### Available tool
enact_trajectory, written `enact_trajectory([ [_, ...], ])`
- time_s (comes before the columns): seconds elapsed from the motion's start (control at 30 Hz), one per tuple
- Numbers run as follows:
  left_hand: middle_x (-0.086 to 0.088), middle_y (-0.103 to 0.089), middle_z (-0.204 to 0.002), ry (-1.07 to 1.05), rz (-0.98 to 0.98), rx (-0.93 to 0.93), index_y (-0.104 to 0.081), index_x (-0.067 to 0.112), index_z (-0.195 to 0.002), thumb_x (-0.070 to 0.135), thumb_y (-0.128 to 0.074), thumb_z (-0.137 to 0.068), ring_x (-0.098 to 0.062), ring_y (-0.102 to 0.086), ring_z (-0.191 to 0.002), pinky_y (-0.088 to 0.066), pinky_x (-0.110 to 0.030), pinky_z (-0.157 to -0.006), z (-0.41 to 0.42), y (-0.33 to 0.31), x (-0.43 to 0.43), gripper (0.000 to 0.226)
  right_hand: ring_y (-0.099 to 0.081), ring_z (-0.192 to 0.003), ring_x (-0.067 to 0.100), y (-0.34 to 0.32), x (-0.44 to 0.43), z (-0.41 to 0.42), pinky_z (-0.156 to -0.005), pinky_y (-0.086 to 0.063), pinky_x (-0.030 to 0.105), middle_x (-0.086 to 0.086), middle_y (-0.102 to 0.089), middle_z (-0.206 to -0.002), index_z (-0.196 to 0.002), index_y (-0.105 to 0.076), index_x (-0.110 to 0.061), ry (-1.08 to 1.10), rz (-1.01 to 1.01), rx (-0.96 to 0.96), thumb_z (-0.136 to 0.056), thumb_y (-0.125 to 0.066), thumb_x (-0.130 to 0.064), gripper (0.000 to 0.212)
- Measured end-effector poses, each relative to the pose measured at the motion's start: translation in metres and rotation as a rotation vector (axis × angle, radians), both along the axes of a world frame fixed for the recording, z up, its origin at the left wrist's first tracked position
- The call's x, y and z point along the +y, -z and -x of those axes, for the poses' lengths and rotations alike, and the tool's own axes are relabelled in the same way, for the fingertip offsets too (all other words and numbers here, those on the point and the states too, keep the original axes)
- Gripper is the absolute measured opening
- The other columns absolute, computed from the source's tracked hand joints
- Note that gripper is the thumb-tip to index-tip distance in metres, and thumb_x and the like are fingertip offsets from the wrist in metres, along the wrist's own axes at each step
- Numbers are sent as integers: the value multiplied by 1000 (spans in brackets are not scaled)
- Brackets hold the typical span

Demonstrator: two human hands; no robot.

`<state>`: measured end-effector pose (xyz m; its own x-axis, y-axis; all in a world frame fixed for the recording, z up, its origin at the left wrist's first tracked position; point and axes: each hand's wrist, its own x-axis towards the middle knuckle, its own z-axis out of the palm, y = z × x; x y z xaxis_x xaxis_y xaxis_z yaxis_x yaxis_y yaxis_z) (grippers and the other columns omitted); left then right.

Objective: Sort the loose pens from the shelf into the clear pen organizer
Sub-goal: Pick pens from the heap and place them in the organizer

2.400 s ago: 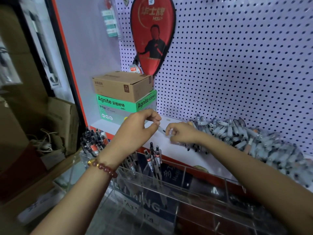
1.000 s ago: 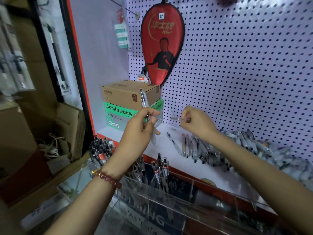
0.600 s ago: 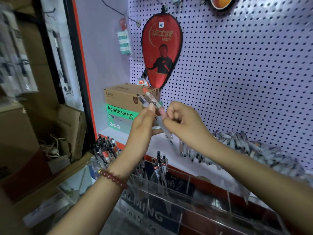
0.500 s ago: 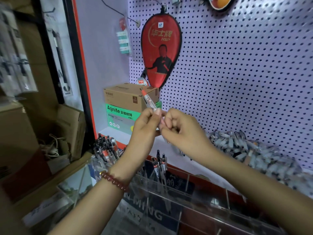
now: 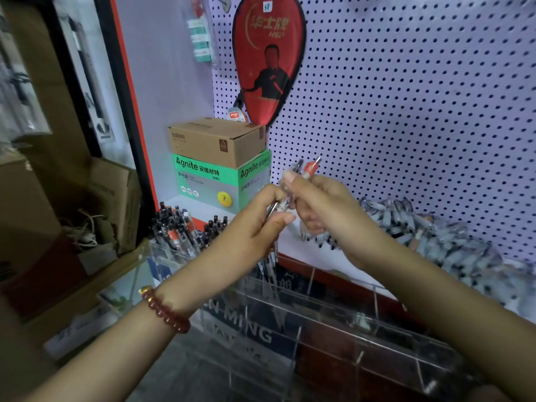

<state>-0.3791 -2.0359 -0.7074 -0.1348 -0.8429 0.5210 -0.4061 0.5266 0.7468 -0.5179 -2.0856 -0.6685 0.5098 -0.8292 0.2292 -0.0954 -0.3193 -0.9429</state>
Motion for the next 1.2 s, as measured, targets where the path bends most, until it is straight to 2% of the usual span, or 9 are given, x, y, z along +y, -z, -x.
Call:
enact_trajectory([
  [0.2, 0, -58, -116, 97, -111, 47, -14, 28, -138, 1, -50, -95, 10, -56, -74, -40, -7, -73, 8, 5, 3, 62, -21, -39, 8, 9, -6, 4, -42, -19, 21, -9, -28, -43, -97, -49, -13, -32, -187, 0, -98, -45, -19, 7],
  [0.27, 1, -61, -109, 71, -127, 92, -23, 28, -134, 2, -58, -90, 0, -58, -85, -43, -14, -78, 5, 9, -3, 62, -23, -38, 8, 10, -7, 6, -43, -21, 21, -10, -30, -41, -90, -50, -11, -6, -157, -22, -97, -45, -16, 10],
  [0.43, 8, -57, -112, -27, -123, -50, -52, 31, -110, 7, -70, -82, -6, -56, -95, -51, -28, -77, -9, 10, -10, 41, -33, -40, 1, 7, -18, 13, -47, -30, 19, -14, -40, -42, -78, -54, -3, 217, 294, 52, -94, -47, -10, 19],
  [0.53, 17, -58, -111, -94, -78, -169, -56, 27, -109, 10, -73, -81, 3, -53, -104, -46, -16, -82, -16, 9, -13, 37, -30, -44, 6, 9, -24, 19, -55, -29, 26, -10, -35, -49, -81, -50, 11, 228, 375, 115, -92, -46, -8, 23],
  [0.7, 17, -52, -115, -205, -106, -430, -55, 28, -124, 21, -75, -80, 9, -45, -100, -30, 3, -81, -28, 5, -11, 49, -41, -56, 18, 17, -28, 21, -57, -37, 35, 13, -45, -66, -86, -53, 10, 133, 397, 370, -89, -47, -12, 22],
  [0.87, 10, -55, -131, -225, -178, -646, -52, 26, -133, 29, -75, -80, -6, -52, -112, -36, -16, -84, -29, 8, -9, 58, -43, -43, 12, 30, -29, 16, -45, -37, 21, 1, -48, -49, -84, -60, -5, -65, 148, 406, -91, -54, -10, 11],
  [0.93, 8, -57, -132, -228, -180, -680, -53, 26, -132, 29, -76, -80, -8, -53, -110, -35, -18, -80, -30, 7, -10, 58, -46, -42, 8, 36, -28, 14, -46, -39, 18, 1, -53, -50, -88, -63, -2, -123, 175, 498, -91, -58, -16, 15],
  [1.03, 8, -57, -129, -260, -185, -752, -53, 28, -131, 28, -77, -79, -2, -46, -85, -31, -18, -74, -31, 5, -9, 57, -52, -43, 6, 44, -25, 11, -53, -46, 22, 1, -58, -51, -77, -65, -6, -160, 243, 578, -92, -59, -20, 21],
  [1.2, 5, -63, -121, -257, -184, -767, -58, 27, -124, 25, -80, -75, -15, -58, -95, -44, -28, -80, -31, 4, -10, 54, -63, -58, 1, 46, -20, 10, -62, -49, 24, -2, -71, -67, -87, -60, -15, -180, 214, 687, -85, -70, -32, 20],
])
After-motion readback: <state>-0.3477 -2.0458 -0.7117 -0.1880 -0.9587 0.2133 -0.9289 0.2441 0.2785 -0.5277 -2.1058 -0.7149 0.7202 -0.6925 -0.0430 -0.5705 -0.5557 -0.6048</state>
